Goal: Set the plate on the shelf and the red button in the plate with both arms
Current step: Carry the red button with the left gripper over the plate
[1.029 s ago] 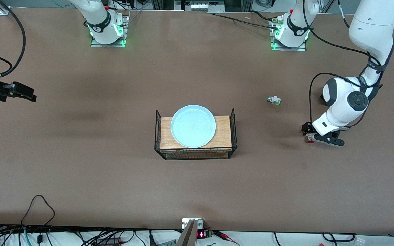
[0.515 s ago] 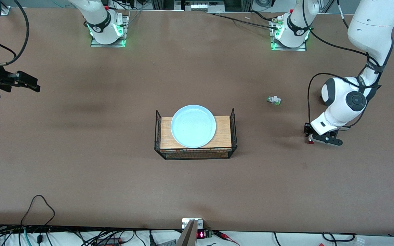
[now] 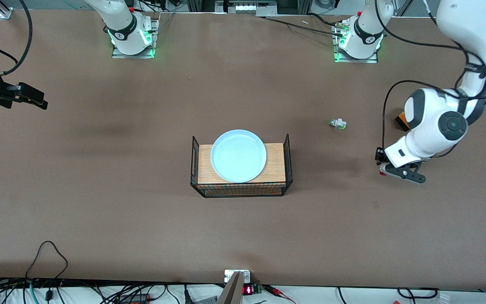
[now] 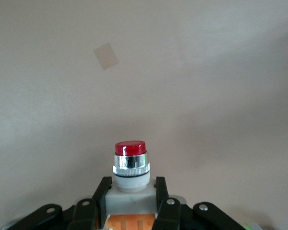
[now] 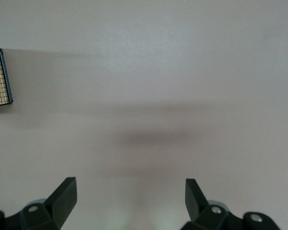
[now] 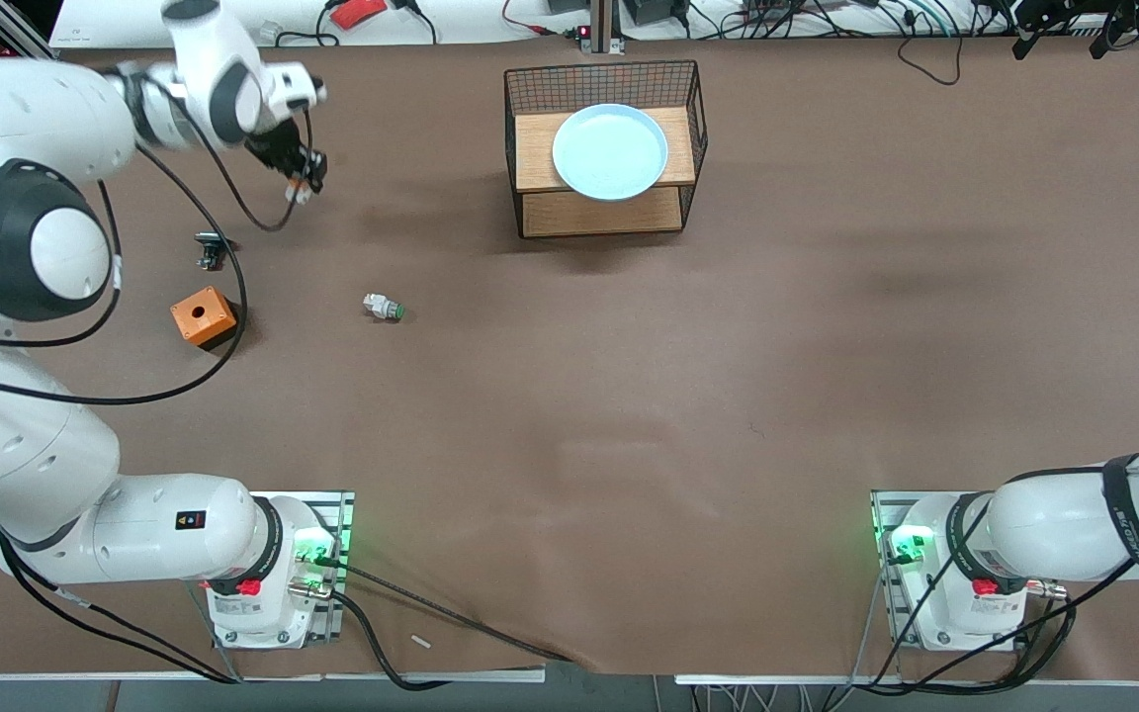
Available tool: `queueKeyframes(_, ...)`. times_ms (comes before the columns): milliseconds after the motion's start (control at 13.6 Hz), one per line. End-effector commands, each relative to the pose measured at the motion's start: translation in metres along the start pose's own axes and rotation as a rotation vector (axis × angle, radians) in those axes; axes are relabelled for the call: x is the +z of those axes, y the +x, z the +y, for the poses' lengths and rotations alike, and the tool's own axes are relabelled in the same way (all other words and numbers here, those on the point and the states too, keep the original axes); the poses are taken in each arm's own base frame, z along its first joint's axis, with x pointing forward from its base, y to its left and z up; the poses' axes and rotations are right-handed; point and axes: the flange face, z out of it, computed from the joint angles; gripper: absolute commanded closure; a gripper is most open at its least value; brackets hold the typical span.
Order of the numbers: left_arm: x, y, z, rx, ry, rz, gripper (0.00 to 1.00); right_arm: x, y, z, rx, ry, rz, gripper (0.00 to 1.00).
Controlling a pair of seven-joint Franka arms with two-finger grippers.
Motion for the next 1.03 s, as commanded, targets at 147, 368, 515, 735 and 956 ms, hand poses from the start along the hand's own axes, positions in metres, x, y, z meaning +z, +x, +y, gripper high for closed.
queueKeyframes(147,-0.123,0.047,0.091,-0.072,-0.057,-0.086,0.9,-0.006,-0.005,-0.002,-0.015,-0.006,0.004,0.0)
queueKeyframes(368,-0.168,0.069,0.205,-0.218,-0.215,-0.032,0.9,-0.008,-0.005,-0.002,-0.031,-0.005,0.008,0.0)
queueKeyframes(515,-0.181,0.088,0.276,-0.186,-0.286,0.005,0.9,-0.008,-0.006,-0.002,-0.028,-0.006,0.005,0.0)
queueKeyframes(735,-0.156,0.115,0.345,-0.124,-0.343,0.118,0.9,-0.009,-0.008,-0.002,-0.028,-0.007,0.002,0.0)
queueKeyframes(956,-0.111,0.129,0.387,-0.052,-0.296,0.197,0.9,-0.01,-0.011,-0.002,-0.026,-0.002,-0.006,0.0)
